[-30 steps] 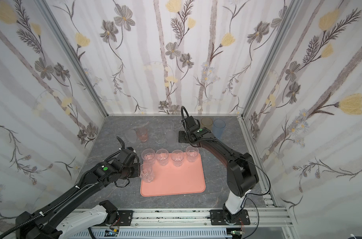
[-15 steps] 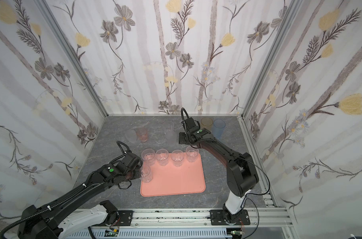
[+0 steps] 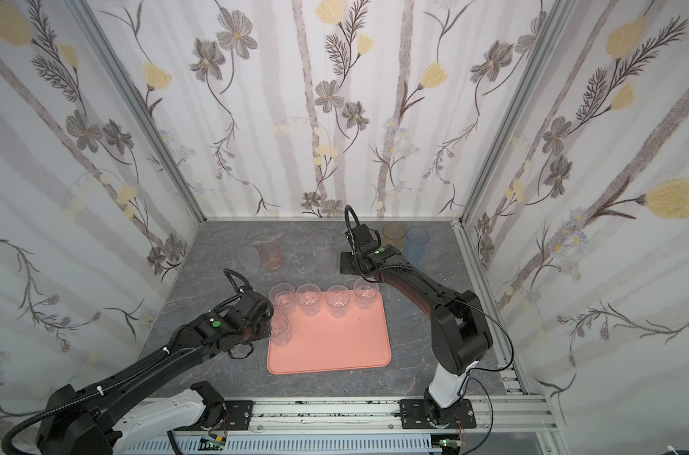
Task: Place the glasses into the tray
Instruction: 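Set the clear glass on the tray and open the left gripper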
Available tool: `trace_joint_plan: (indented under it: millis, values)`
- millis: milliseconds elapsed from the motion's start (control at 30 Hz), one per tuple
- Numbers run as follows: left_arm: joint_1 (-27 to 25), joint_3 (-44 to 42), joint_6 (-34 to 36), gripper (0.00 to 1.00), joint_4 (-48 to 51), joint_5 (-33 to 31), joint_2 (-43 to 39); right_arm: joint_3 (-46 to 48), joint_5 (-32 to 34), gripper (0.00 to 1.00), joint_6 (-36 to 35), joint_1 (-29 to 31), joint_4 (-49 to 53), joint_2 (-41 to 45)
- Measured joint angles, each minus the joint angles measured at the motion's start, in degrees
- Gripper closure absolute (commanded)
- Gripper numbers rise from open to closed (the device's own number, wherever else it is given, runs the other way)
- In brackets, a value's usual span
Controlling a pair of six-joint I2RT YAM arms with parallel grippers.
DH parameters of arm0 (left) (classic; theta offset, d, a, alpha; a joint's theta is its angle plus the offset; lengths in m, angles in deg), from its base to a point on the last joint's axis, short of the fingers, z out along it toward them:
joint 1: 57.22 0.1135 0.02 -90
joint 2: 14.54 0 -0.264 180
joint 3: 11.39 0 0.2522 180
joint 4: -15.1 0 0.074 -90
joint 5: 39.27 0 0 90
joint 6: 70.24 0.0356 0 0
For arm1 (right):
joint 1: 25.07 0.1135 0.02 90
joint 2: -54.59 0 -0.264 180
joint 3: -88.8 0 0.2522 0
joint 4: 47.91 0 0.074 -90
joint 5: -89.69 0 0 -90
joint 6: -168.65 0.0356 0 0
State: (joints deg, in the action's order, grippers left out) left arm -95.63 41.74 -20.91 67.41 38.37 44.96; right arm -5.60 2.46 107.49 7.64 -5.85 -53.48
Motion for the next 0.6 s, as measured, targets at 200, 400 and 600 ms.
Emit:
trace_joint_plan:
  millis: [200,400,600]
  values:
    - [-0.07,0.17,0.17,0.76,-0.92,0.00,0.20,-0.04,0.00,0.35,0.00,-0.07,0.02,0.00]
    - [-0.07,2.08,0.57,0.62,-1.01,0.46,-0.09,-0.83,0.02,0.35,-0.02,-0.42,0.04,0.00]
    - [-0.07,5.44,1.64,0.48,-0.81,1.64,-0.44,-1.88,0.20,0.35,-0.46,-1.33,0.33,0.00]
